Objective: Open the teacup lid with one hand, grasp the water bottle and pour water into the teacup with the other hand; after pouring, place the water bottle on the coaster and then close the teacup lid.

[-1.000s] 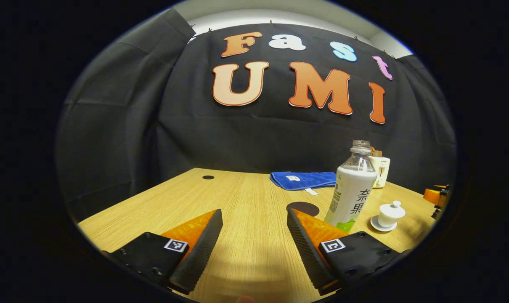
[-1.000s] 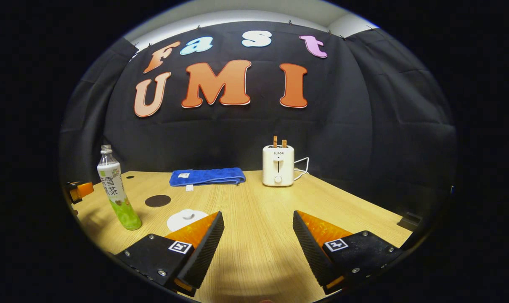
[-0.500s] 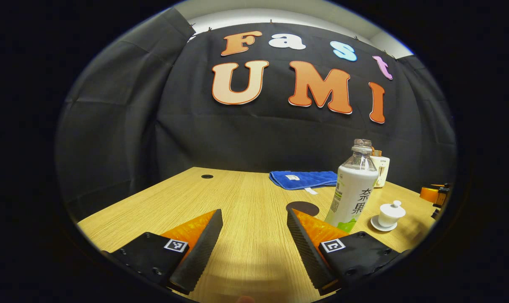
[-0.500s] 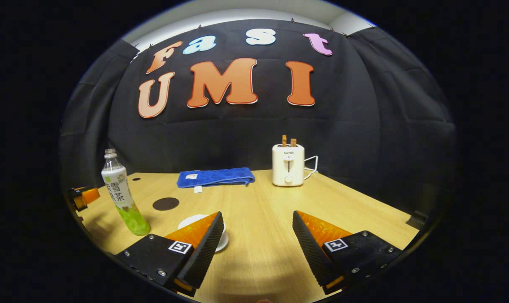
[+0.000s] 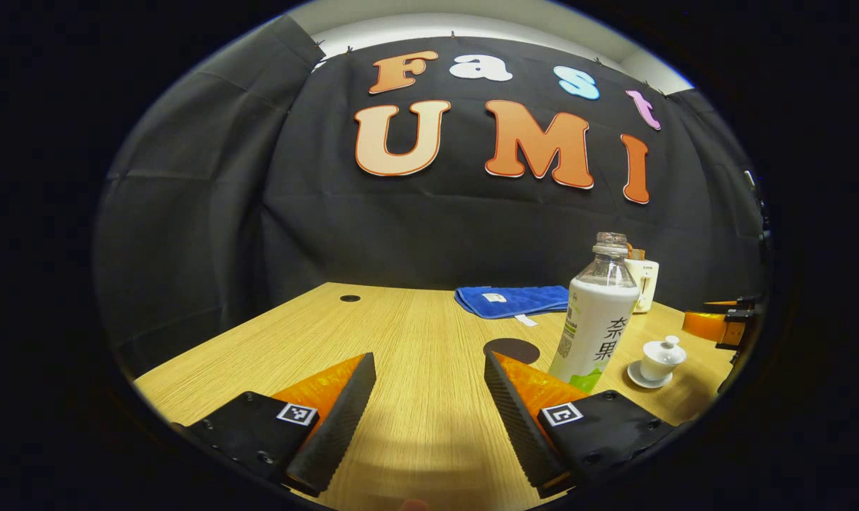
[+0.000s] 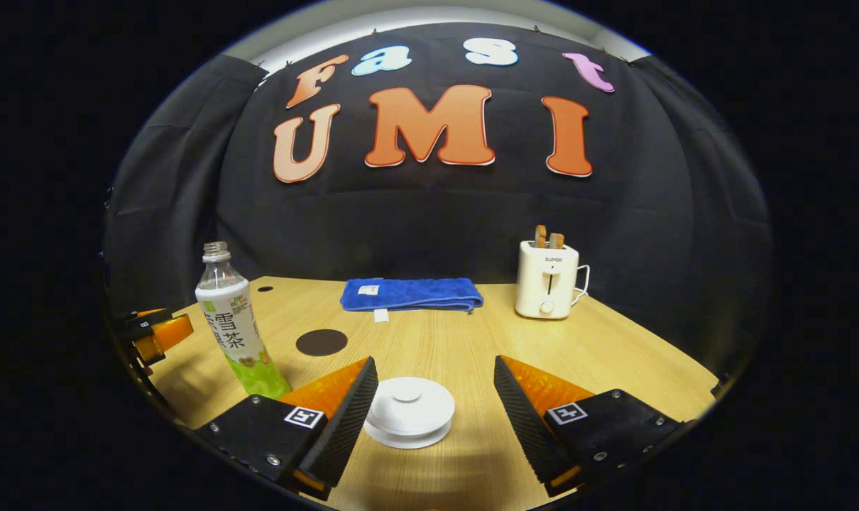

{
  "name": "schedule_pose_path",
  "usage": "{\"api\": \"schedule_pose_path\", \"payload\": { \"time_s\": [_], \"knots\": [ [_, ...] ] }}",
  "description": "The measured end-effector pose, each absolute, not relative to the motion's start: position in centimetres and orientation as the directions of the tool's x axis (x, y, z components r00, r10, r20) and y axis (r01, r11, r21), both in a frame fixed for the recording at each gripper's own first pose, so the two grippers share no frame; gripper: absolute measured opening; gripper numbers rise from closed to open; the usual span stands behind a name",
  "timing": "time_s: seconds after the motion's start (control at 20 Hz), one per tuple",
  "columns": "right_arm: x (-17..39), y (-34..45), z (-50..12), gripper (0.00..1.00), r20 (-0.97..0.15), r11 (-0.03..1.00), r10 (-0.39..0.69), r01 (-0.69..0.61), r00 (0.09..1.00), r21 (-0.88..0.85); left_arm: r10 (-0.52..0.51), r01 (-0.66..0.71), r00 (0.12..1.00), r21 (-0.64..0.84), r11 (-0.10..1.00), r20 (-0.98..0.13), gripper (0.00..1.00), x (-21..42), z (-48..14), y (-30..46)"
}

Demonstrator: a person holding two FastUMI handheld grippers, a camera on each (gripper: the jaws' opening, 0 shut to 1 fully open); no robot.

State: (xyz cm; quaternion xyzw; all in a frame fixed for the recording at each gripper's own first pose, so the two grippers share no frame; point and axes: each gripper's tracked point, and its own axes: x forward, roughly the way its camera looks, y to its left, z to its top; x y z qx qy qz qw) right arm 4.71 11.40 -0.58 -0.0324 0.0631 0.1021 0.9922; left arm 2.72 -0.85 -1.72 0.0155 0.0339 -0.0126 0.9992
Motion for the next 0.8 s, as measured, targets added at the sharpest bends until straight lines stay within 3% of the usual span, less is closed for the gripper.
{"api": "schedule_pose_path", "payload": {
  "time_s": [0.25,0.45,0.8],
  "knots": [
    [5.9,13.5,-2.8,0.97,-0.206,0.965,0.211,-0.238,0.955,-0.112,-0.016,0.019,0.997,0.04,0.999,-0.074,0.99,2.7,-1.9,-0.6],
    [6.0,14.1,-3.3,0.79,-0.227,0.959,0.228,-0.259,0.947,-0.118,-0.012,0.016,0.996,0.039,0.999,-0.093,0.99,2.9,-2.5,-0.4],
    [6.5,13.4,-3.5,0.39,-0.24,0.964,0.202,-0.236,0.949,-0.121,-0.011,0.015,0.994,0.036,0.999,-0.109,0.99,3.0,-3.0,-0.4]
  ]
}}
